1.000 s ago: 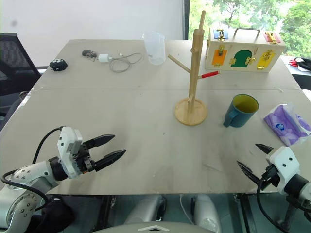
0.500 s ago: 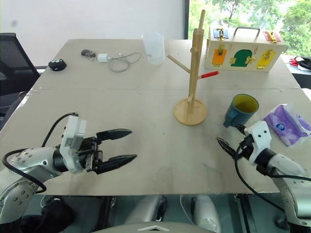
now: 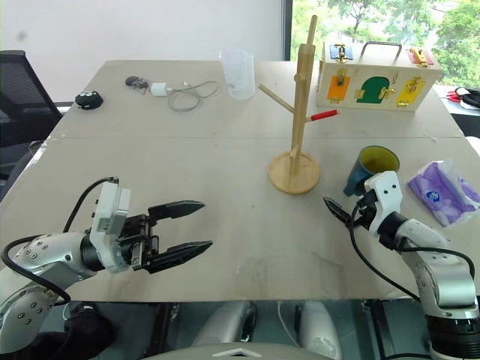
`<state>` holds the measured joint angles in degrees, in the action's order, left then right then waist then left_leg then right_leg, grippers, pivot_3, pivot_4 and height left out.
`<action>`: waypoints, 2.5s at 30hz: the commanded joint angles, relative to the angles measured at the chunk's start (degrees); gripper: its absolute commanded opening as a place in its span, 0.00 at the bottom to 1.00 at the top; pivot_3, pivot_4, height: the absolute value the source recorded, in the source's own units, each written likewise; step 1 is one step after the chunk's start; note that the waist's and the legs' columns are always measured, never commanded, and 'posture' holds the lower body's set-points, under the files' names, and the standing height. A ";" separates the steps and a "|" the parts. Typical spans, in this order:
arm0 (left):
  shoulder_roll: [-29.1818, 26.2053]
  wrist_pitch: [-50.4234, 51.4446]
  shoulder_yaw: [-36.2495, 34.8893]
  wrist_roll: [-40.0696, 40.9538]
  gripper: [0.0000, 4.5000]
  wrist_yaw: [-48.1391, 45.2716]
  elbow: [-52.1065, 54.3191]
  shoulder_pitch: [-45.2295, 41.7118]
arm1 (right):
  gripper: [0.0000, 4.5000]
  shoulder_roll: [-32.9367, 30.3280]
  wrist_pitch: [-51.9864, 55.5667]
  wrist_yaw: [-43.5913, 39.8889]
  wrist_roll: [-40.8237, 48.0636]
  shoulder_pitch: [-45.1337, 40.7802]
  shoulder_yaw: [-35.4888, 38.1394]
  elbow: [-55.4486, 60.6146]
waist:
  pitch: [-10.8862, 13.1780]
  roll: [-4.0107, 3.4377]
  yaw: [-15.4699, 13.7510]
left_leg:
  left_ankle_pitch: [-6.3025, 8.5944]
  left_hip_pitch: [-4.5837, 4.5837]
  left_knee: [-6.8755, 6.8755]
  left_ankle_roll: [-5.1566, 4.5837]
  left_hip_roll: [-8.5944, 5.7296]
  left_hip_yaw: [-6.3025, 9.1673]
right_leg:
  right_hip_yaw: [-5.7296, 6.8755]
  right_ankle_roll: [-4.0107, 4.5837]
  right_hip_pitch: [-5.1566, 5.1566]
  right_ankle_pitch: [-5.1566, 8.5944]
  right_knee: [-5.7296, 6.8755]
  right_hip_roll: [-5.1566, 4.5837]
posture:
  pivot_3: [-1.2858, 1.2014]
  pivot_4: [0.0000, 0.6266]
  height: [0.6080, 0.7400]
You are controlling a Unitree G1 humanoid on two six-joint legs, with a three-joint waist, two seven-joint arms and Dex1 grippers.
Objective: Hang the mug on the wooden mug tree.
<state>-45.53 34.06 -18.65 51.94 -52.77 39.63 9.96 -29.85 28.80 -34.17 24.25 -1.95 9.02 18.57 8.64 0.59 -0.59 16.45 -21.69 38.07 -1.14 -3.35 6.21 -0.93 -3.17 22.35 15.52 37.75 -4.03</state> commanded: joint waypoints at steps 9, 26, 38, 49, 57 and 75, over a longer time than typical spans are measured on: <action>0.48 -3.15 -2.00 -0.55 1.00 1.19 1.51 0.96 | 0.03 -0.02 -1.47 0.53 -1.29 -3.49 0.59 -3.07 | -0.01 0.01 0.08 | 0.00 0.00 0.00 0.00 0.00 -0.01 | -0.01 0.00 0.01 0.00 0.00 0.00 | 0.52 0.24 1.00; 2.05 -4.39 1.79 -2.34 1.00 2.90 2.29 -0.89 | 0.03 -20.89 9.86 -15.00 5.89 -29.21 -1.15 -3.21 | 0.19 -0.25 1.04 | 0.01 -0.20 -0.06 -0.03 0.00 -0.05 | -0.01 -0.01 0.19 -0.01 -0.10 -0.04 | 0.52 0.24 1.00; 2.69 -4.53 1.14 -0.81 1.00 5.23 4.56 0.84 | 0.03 -20.64 13.62 -17.47 7.27 -37.77 -4.66 -1.55 | 0.20 -0.23 1.03 | 0.01 -0.26 -0.07 -0.03 0.00 -0.05 | -0.02 0.00 0.27 -0.01 -0.10 -0.06 | 0.52 0.24 1.00; 4.89 -7.29 -8.28 5.47 1.00 6.64 5.25 3.31 | 0.03 -19.08 12.67 -18.59 4.36 -41.76 -9.46 -5.36 | 0.21 -0.23 1.23 | 0.01 -0.28 -0.07 -0.02 0.01 -0.06 | -0.04 0.00 0.31 -0.01 -0.10 -0.07 | 0.52 0.24 1.00; 10.28 -13.43 -8.69 5.80 1.00 4.92 5.89 4.67 | 0.03 -17.92 11.95 -20.21 2.15 -43.19 -12.65 -6.57 | 0.21 -0.23 1.20 | 0.01 -0.28 -0.07 -0.02 0.00 -0.07 | -0.04 0.00 0.31 -0.01 -0.11 -0.07 | 0.52 0.24 1.00; 9.58 -12.78 -4.84 9.73 1.00 2.62 1.90 2.29 | 0.66 -20.07 16.83 -22.02 11.02 -34.98 -0.11 4.23 | 0.22 -0.22 0.56 | 0.01 -0.34 -0.09 -0.02 0.00 0.01 | 0.03 0.00 0.33 -0.01 -0.14 -0.07 | 0.52 0.24 1.00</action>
<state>-35.16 20.59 -23.86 59.81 -50.41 41.48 12.66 -48.71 44.21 -55.86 31.61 -37.53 3.64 18.31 8.86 0.38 -0.02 16.47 -22.04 37.98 -1.17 -3.35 6.24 -0.88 -3.18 22.68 15.50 37.59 -4.10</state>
